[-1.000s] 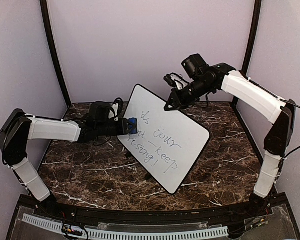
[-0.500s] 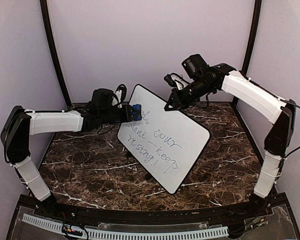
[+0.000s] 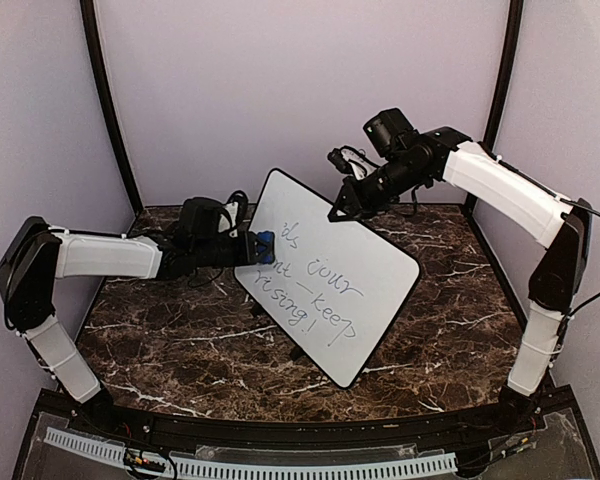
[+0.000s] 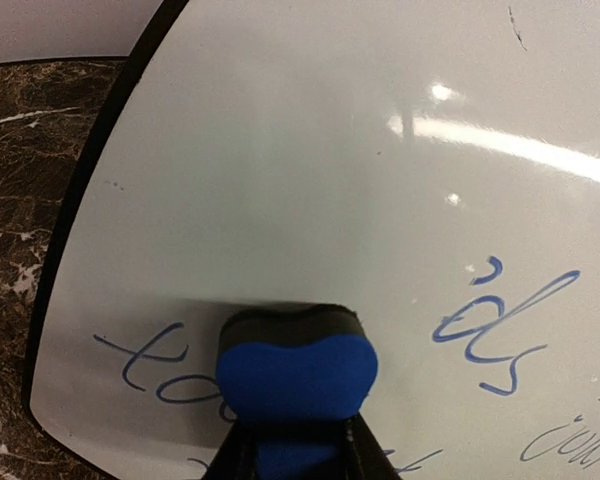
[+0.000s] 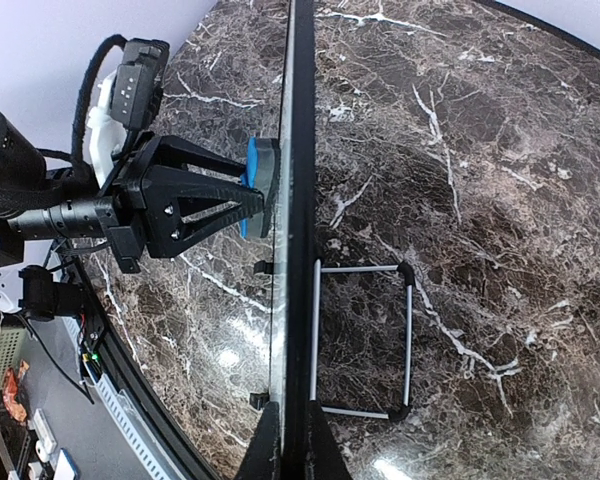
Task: Erase the whiteboard
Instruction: Erase the center of the whiteboard.
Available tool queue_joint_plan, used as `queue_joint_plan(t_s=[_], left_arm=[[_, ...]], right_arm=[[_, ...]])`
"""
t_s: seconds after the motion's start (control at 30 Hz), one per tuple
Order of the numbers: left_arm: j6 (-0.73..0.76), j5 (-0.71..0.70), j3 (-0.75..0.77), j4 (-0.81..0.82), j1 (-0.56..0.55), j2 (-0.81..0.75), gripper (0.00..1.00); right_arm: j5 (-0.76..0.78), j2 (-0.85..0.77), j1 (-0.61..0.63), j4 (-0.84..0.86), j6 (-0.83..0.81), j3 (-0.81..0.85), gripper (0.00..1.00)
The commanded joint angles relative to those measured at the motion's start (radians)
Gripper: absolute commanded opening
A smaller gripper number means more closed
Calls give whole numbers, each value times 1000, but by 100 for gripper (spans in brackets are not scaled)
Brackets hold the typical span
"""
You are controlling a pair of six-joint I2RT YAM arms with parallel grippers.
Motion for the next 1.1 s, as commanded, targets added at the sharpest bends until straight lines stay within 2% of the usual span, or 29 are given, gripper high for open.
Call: queue_joint_plan(t_s=[0.0, 0.37, 0.83, 1.07], left_arm=[[8, -19, -12, -49, -6, -15, 0], [93, -52, 206, -102, -6, 79, 0], [76, 7, -14, -71, -60, -25, 0], [111, -17, 8, -91, -99, -22, 0]], right_arm=[[-41, -9, 36, 9, -109, -21, 0], [-33, -18, 37, 0, -107, -25, 0], [-42, 0, 37, 3, -110, -9, 0], [-46, 7, 37, 5, -108, -4, 0]])
